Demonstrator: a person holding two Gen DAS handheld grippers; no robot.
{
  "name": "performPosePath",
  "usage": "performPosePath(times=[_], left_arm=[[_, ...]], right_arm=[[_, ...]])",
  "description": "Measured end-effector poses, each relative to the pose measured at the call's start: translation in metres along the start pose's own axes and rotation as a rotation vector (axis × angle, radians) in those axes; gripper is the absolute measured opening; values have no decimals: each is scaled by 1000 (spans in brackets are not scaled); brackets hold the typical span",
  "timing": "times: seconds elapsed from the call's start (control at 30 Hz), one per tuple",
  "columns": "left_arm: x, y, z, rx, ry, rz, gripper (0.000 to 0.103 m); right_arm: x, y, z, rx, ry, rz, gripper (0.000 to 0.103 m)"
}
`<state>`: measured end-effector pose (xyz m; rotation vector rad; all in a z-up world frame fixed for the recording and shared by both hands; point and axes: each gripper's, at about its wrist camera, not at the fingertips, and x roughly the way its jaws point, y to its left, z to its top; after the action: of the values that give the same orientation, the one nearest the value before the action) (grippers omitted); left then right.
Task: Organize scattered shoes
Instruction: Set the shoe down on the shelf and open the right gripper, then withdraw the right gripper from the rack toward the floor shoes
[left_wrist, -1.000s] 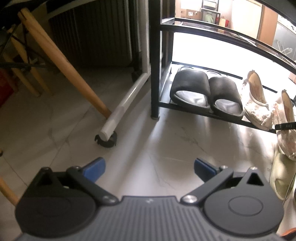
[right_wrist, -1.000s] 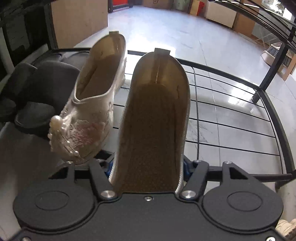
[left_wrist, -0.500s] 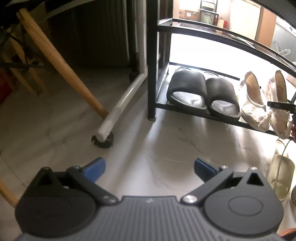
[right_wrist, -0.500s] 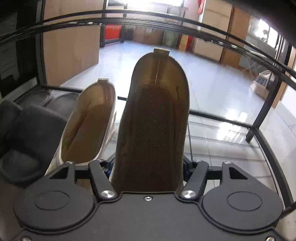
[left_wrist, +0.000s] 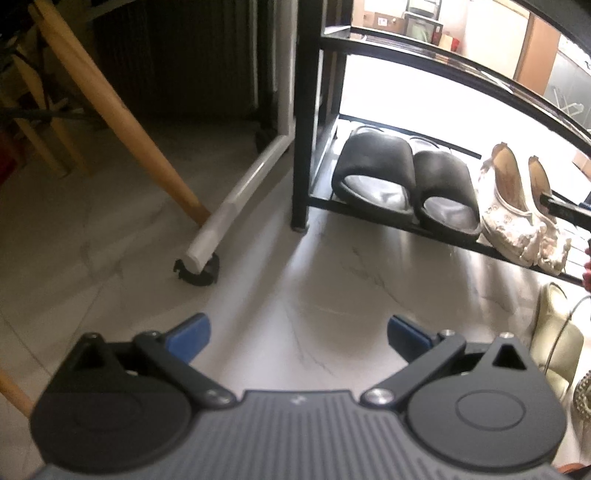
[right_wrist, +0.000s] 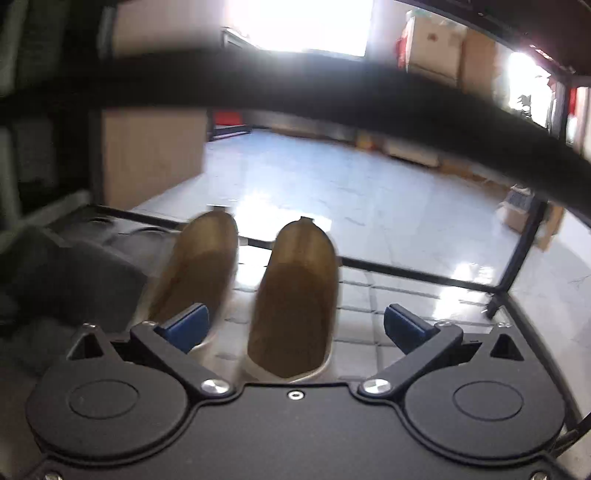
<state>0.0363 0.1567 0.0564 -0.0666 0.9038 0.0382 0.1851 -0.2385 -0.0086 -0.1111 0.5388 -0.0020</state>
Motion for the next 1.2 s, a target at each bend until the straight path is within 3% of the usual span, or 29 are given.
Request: performPosePath(times=[0.2,0.37,0.53,0.63,0.67,1.0,1.2], left_arm=[[-6,0,-1,5,-20,-13,102],[-10,2,0,-6,-30,-26,102],[-10,6,3,-28,-31,-46,102],[-10,7,4,-45,-25,-60,102],[-9,8,4,-51,-23,-65,102],[-11,7,4,-65,-30,-70,102],[-11,6,4,-61,-27,-66,102]], right_arm=[[-25,26,3,22,82,255,101],[-7,49,-5,79,166,282,87],[13,53,-20,54,249,181,82],[15,55,-26,27,242,166,80],[16,56,-26,25,234,168,68],[24,76,-23,-67,185,161,65],[26,73,-20,-59,162,149,65]])
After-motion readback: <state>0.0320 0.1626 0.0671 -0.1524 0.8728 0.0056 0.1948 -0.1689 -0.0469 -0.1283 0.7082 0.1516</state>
